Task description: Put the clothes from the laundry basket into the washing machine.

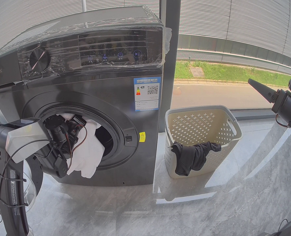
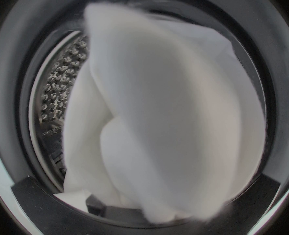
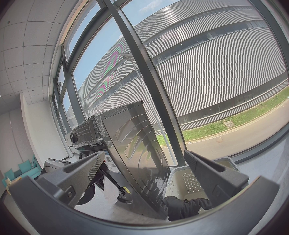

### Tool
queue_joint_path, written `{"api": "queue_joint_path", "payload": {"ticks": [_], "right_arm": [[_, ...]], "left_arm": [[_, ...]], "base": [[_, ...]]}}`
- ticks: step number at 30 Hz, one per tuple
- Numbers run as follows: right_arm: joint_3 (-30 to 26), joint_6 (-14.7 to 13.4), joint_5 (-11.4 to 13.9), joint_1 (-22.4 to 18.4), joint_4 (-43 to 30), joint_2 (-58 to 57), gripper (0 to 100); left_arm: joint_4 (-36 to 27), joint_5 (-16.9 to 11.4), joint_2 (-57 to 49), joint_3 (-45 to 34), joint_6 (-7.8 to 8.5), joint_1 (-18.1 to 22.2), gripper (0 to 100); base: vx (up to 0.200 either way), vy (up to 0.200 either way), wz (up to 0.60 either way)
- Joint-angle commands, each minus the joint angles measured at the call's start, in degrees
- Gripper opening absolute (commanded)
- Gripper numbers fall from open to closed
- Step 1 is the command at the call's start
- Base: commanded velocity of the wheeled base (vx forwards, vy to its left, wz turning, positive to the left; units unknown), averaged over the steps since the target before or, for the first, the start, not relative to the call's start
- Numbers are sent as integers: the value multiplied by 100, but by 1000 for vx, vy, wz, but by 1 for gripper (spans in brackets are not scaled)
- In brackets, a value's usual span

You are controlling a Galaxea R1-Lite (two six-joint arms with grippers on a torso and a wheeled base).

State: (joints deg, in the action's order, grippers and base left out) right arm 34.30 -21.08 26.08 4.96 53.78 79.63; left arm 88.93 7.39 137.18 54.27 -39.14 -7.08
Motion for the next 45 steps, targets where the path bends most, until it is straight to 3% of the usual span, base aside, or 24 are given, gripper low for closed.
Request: {"api": "queue_joint_path", "payload": {"ticks": [1, 5, 18, 27, 45], "right_arm": [[15, -2, 3, -30, 0, 70, 100], [15, -2, 3, -39, 0, 105, 100], [24, 34, 3, -101, 0, 141, 100], [24, 34, 3, -109, 0, 141, 100], [129, 51, 3, -109, 0, 299, 100]], "left_arm": [[63, -27, 283, 751, 91, -39, 0], [63, -36, 371, 1050, 381, -65, 0], [54, -53, 538, 2070, 601, 32, 0], [45, -44, 968, 1956, 539, 49, 0], [63, -44, 1241, 2782, 381, 111, 0]], "base": [[0, 0, 0], [0, 0, 0], [0, 0, 0], [0, 0, 0], [0, 0, 0]]}}
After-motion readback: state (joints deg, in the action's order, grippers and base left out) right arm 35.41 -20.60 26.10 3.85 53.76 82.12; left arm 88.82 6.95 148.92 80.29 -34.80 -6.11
